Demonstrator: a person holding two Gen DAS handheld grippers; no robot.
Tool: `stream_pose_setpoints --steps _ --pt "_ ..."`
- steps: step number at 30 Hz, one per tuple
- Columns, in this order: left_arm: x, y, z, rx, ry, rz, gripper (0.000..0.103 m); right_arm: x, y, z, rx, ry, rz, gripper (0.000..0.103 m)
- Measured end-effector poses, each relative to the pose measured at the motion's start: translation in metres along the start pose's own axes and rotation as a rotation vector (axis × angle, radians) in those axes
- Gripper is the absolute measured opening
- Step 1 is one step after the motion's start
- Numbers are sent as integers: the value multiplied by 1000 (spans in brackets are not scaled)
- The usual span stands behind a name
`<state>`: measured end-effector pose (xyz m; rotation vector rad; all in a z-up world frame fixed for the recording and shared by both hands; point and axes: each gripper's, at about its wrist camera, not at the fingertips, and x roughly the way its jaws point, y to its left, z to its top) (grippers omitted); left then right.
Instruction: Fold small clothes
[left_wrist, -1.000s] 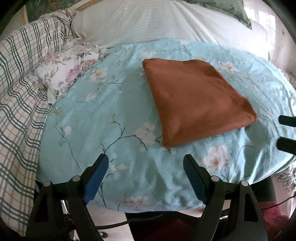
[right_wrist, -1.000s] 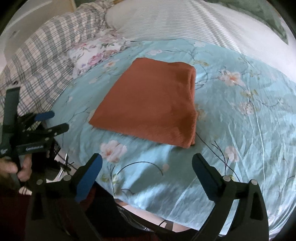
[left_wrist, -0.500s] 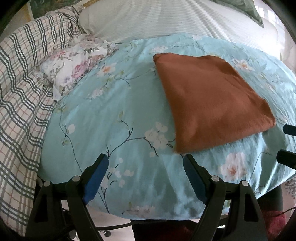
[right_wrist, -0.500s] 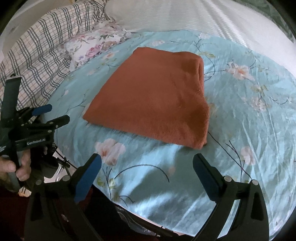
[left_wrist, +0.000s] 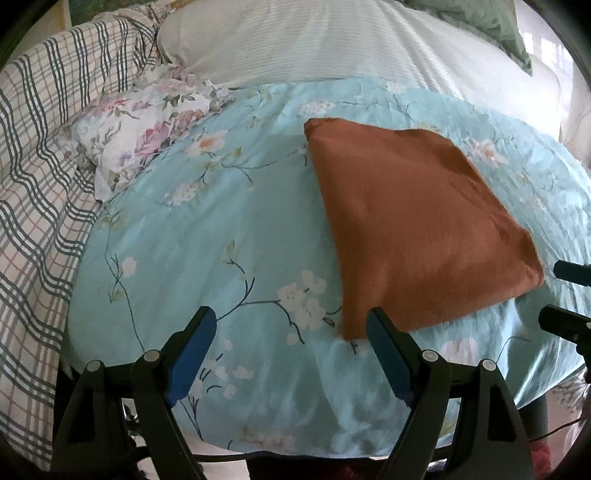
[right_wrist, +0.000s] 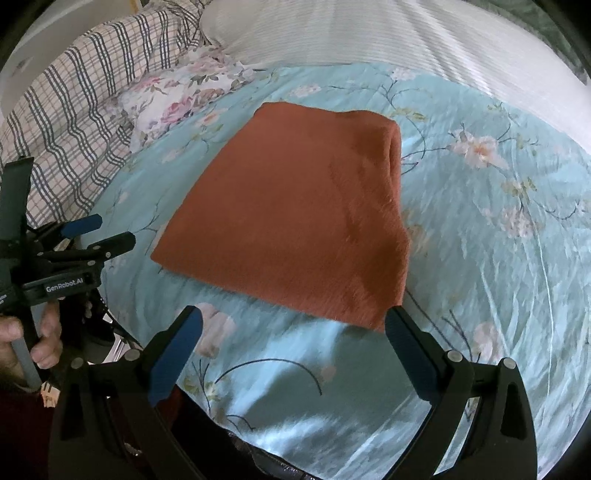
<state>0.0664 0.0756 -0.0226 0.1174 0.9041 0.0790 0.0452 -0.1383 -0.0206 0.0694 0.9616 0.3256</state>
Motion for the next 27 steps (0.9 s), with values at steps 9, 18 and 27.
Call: stream_pose_setpoints --steps 9,18,27 --pt "-7 -9 4 13 -24 0 84 0 -1 14 -20 -12 -3 99" --pt "-6 -16 2 46 -25 19 84 3 1 11 -28 1 4 99" --pt "-5 -15 3 49 -27 13 84 1 -3 9 -18 1 1 99"
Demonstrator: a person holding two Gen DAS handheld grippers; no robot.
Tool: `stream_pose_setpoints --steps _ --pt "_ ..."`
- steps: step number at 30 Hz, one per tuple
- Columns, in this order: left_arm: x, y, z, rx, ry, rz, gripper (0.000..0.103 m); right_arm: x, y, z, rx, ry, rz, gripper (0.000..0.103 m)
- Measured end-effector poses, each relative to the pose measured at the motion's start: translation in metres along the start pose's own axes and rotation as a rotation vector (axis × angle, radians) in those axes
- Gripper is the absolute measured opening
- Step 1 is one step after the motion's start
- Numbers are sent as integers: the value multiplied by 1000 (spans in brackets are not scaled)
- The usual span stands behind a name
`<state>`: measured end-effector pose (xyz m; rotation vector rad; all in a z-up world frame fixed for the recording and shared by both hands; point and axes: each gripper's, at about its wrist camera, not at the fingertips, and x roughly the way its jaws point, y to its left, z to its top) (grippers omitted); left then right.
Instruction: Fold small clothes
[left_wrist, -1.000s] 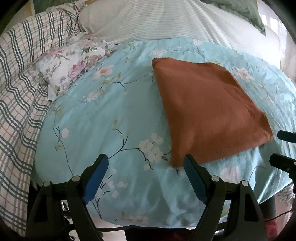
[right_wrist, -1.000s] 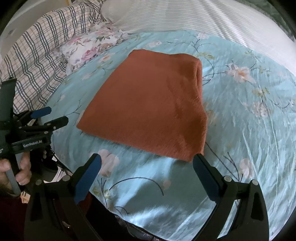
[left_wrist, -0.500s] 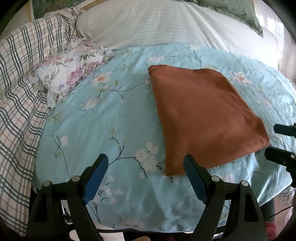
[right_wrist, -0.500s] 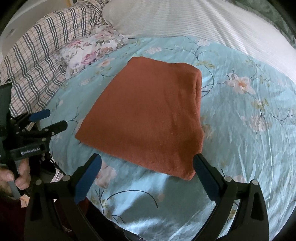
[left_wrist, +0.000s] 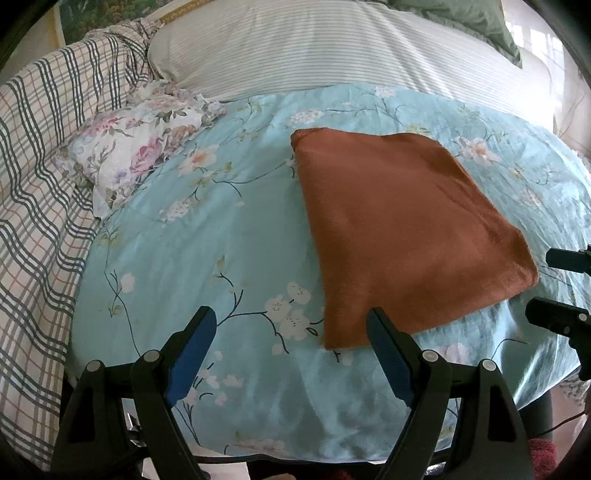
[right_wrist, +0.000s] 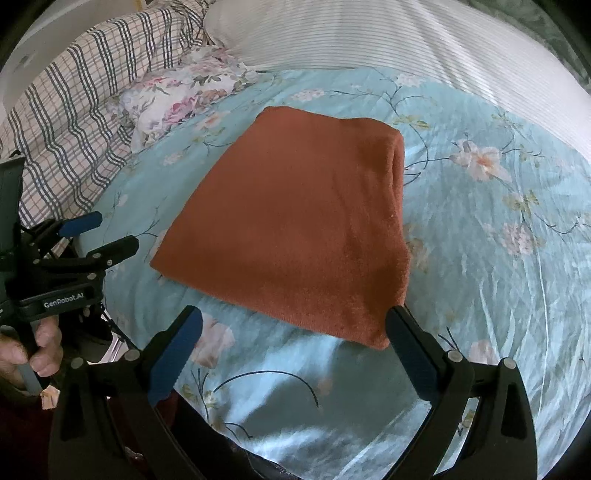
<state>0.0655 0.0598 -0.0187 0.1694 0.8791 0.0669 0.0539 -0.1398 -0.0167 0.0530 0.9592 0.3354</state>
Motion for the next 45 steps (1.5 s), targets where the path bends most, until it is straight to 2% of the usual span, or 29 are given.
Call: stream_pose_setpoints --steps 45 --pt "-5 -9 -3 28 -12 -11 84 -9 -4 2 3 -21 -1 99"
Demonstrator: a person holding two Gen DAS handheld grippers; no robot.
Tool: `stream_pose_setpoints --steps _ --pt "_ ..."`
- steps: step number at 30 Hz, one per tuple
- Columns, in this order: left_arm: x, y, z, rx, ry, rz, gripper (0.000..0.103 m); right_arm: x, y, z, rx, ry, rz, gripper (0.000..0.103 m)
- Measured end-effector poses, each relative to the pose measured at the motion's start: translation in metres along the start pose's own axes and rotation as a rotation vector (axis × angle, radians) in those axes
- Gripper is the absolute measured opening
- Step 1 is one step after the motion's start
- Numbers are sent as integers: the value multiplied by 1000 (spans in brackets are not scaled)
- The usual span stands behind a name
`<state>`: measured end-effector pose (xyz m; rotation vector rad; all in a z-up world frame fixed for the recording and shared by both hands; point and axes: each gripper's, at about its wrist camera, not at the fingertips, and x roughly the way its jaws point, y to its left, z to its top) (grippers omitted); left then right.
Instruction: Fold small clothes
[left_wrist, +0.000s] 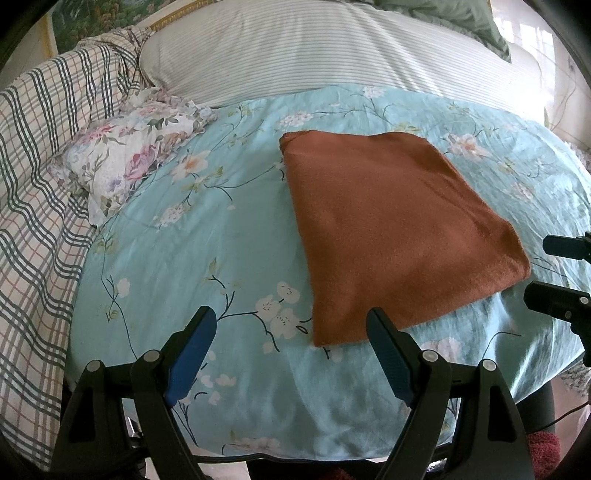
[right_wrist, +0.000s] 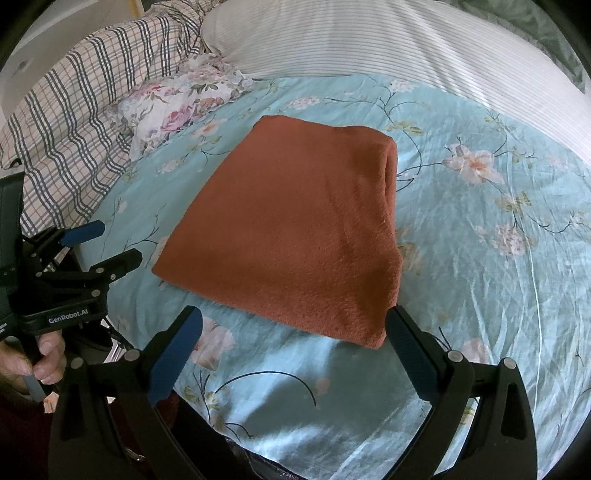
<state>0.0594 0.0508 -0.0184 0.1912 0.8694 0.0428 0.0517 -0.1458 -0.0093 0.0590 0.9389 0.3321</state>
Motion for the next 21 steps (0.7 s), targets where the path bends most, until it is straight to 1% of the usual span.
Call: stream_pose_setpoints --steps 21 --pt "-1 -1 2 -2 -2 -1 84 0 1 1 -1 1 0 99"
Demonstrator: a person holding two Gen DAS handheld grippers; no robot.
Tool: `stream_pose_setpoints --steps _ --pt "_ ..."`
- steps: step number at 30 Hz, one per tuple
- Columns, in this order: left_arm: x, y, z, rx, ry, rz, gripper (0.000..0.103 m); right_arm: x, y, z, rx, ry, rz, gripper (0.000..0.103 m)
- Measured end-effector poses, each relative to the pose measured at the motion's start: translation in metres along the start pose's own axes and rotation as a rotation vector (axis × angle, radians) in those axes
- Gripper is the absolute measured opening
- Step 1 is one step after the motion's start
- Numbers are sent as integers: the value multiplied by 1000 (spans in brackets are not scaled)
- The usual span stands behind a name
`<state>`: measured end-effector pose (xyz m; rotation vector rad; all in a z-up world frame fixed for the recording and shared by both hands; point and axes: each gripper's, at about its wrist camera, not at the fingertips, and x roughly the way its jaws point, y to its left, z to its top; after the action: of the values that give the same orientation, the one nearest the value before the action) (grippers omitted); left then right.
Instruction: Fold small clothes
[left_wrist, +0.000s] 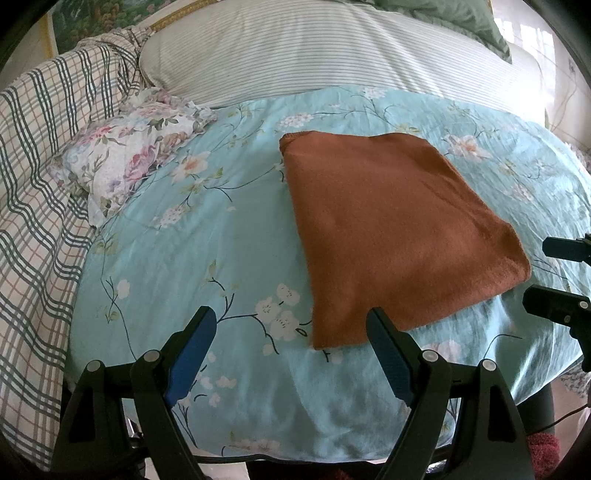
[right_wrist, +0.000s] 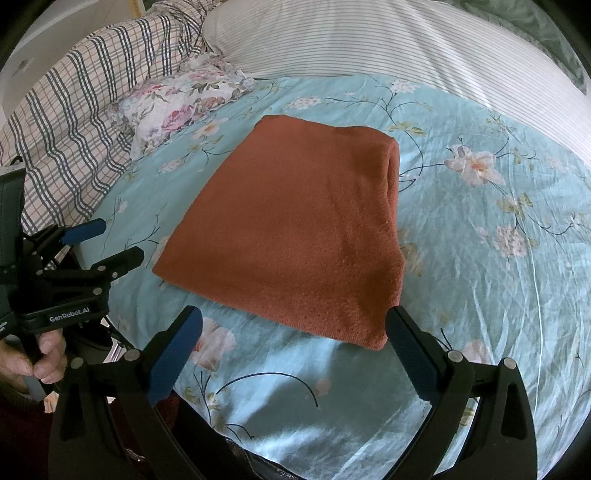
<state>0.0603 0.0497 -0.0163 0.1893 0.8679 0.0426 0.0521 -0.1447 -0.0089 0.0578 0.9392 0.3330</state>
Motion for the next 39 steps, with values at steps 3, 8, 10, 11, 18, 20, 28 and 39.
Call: stream_pose_setpoints --steps 3,8,10,11,18,20,28,39 --pt "0 0 0 0 -1 -1 84 0 0 0 -1 1 -2 99" --pt "0 0 0 0 -1 -1 84 0 2 0 0 0 -4 99" --pt "-1 -1 0 1 -2 -2 84 0 2 0 0 0 -2 99" --pt "0 -1 1 1 -2 -3 84 0 2 1 -1 0 -2 99" --pt "1 0 4 -3 0 -9 84 0 2 2 0 1 -3 99" --pt "1 1 4 -2 -2 -11 84 0 2 2 0 1 -2 99" --pt "2 -2 5 2 -3 -6 84 0 1 4 -2 -1 0 99" --pt "2 -4 5 1 -4 -10 84 0 0 6 -6 -9 -1 99"
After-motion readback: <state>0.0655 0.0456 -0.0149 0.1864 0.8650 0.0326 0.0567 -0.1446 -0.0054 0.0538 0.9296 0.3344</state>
